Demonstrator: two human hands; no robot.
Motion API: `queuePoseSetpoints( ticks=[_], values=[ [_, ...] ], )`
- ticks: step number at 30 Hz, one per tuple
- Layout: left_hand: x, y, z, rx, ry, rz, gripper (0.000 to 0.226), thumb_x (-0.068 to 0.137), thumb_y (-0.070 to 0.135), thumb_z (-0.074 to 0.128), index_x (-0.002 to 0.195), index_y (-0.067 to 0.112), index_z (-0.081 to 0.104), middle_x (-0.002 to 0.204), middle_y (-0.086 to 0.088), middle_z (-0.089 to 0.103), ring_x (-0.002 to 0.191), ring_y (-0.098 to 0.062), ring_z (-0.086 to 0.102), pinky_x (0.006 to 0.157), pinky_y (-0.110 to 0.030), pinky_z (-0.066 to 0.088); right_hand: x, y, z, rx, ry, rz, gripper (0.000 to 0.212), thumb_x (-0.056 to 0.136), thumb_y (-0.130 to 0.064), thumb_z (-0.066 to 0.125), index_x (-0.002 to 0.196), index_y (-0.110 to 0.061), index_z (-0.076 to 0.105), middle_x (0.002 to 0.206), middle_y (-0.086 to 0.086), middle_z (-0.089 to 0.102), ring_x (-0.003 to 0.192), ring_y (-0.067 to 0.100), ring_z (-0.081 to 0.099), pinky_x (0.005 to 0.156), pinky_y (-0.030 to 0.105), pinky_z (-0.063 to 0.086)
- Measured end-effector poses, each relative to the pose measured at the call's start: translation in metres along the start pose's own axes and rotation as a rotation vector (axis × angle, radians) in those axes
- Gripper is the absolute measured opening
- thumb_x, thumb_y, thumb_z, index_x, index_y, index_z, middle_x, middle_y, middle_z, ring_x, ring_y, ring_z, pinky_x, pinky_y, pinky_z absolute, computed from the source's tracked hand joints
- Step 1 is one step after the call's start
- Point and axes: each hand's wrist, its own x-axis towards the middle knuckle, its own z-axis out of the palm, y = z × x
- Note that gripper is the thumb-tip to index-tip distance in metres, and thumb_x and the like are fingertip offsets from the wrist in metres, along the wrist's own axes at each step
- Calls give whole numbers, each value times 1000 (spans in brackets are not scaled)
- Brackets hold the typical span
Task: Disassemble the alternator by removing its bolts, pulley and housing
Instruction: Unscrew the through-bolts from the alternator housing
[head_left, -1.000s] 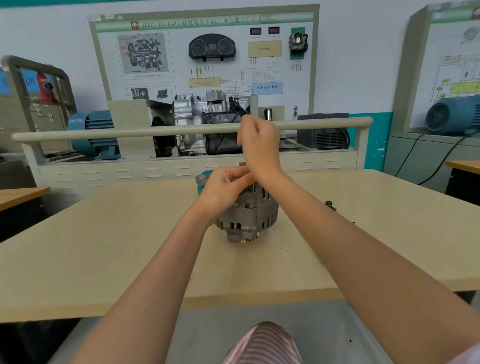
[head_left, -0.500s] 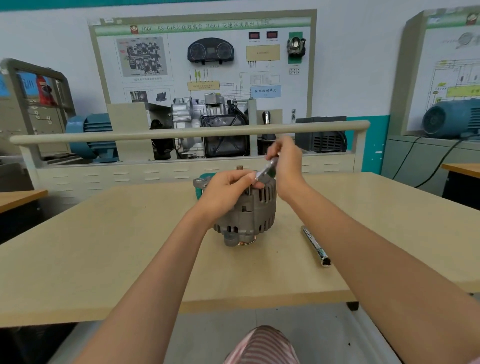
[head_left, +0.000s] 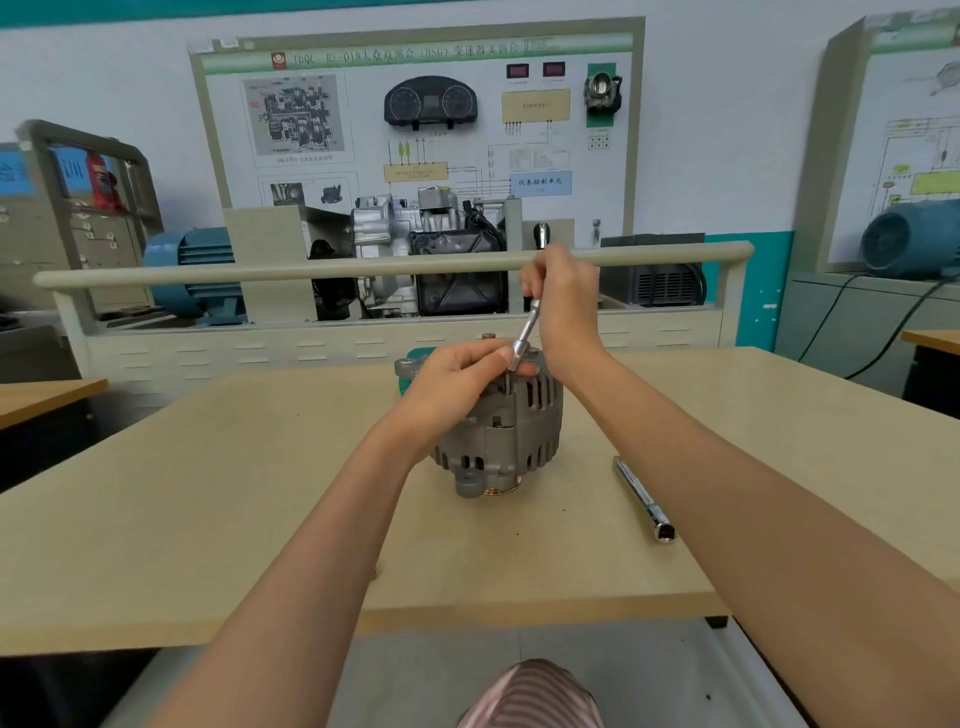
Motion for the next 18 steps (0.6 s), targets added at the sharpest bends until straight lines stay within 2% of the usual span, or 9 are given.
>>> queuePoseSetpoints(
  ticks=[3, 5, 8, 11, 14, 18],
  values=[
    [0, 0, -2, -19, -13, -16, 24, 98, 25, 48, 113, 24, 67, 93, 14, 74, 92, 1, 67, 85, -21, 48, 3, -6, 8, 59, -99, 27, 43, 89, -5, 36, 48, -16, 30, 43, -3, 31, 53, 14, 31, 59, 26, 32],
    [1, 0, -3, -14, -22, -17, 26, 98, 25, 48, 118, 21, 65, 96, 13, 74, 95, 0, 66, 89, -22, 48, 5, -6, 11, 72, -159, 49, 45, 90, -6, 35, 47, -16, 30, 39, -6, 32, 51, 13, 35, 62, 26, 35],
    [0, 1, -5, -6, -38, -15, 28, 98, 25, 48, 119, 18, 65, 98, 12, 73, 96, -1, 66, 88, -20, 49, 5, -9, 13, 44, -251, 44, 45, 89, -6, 33, 46, -17, 30, 39, -5, 31, 47, 10, 38, 61, 19, 39],
    [0, 1, -7, -17, -74, -16, 27, 99, 22, 48, 117, 14, 66, 103, 5, 73, 98, -7, 67, 80, -15, 52, 3, -12, 17, 38, -322, 22, 44, 88, -7, 33, 46, -18, 31, 44, 3, 30, 47, 10, 40, 67, 25, 40],
    [-2, 0, -9, -66, -65, 4, 21, 97, 20, 51, 106, 17, 70, 100, 0, 74, 96, -11, 69, 79, -16, 53, -2, -14, 24, 5, -315, -19, 43, 86, -9, 35, 44, -17, 32, 45, 6, 33, 49, 13, 39, 68, 30, 39],
    [-2, -3, -7, -57, -22, 41, 19, 94, 20, 55, 94, 30, 70, 90, 9, 75, 90, -6, 69, 80, -18, 53, -10, -9, 22, -18, -160, -89, 43, 89, -4, 37, 46, -12, 37, 49, 5, 35, 56, 19, 35, 58, 24, 33]
  ],
)
